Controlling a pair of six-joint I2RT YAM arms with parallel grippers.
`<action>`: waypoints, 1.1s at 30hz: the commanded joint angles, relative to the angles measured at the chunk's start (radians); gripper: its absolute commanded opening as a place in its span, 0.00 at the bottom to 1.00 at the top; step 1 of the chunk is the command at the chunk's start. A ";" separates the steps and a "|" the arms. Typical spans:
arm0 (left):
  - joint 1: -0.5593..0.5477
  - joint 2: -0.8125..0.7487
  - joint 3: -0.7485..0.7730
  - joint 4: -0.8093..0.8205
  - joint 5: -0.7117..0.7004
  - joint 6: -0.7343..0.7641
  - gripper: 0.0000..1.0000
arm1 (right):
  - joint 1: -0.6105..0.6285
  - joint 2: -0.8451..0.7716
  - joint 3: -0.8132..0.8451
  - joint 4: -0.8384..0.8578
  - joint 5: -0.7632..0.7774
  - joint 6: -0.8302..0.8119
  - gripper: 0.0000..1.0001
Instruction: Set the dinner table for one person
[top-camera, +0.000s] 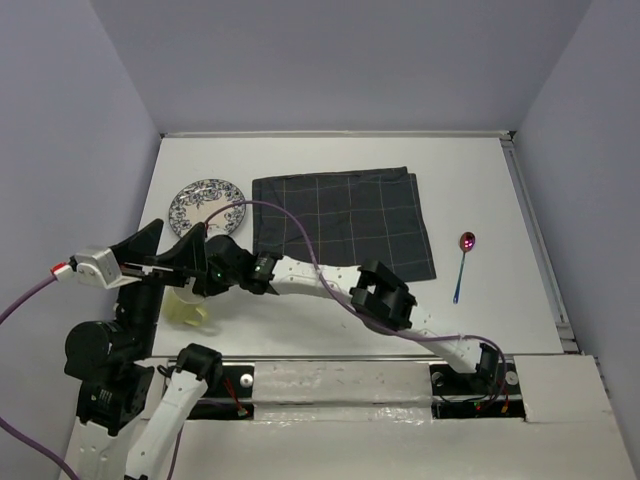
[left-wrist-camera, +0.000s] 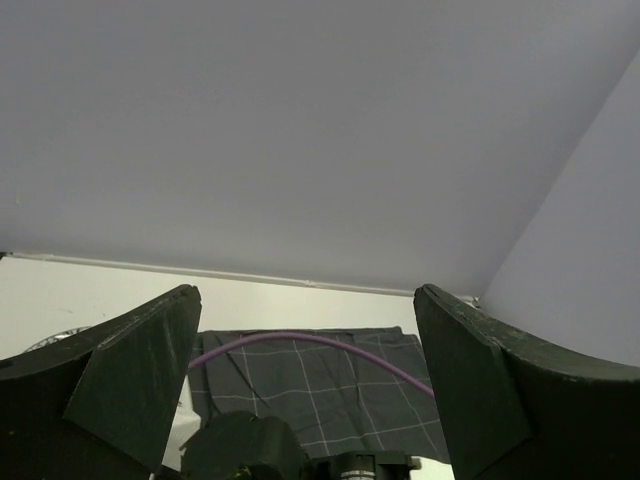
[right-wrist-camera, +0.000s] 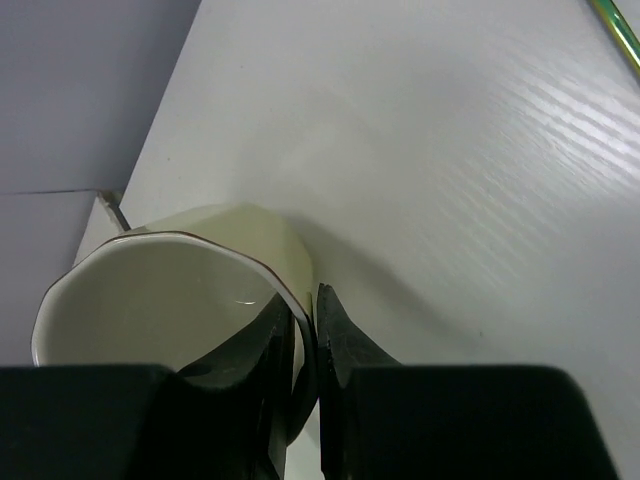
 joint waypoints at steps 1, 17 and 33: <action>-0.003 0.012 0.081 0.033 -0.015 0.035 0.99 | 0.017 -0.204 -0.116 0.131 0.093 -0.005 0.00; -0.004 0.018 -0.100 0.023 0.040 0.014 0.99 | -0.535 -1.028 -0.888 0.044 0.341 -0.260 0.00; 0.006 0.113 -0.241 0.008 -0.044 -0.031 0.99 | -0.963 -0.741 -0.578 -0.186 0.245 -0.425 0.00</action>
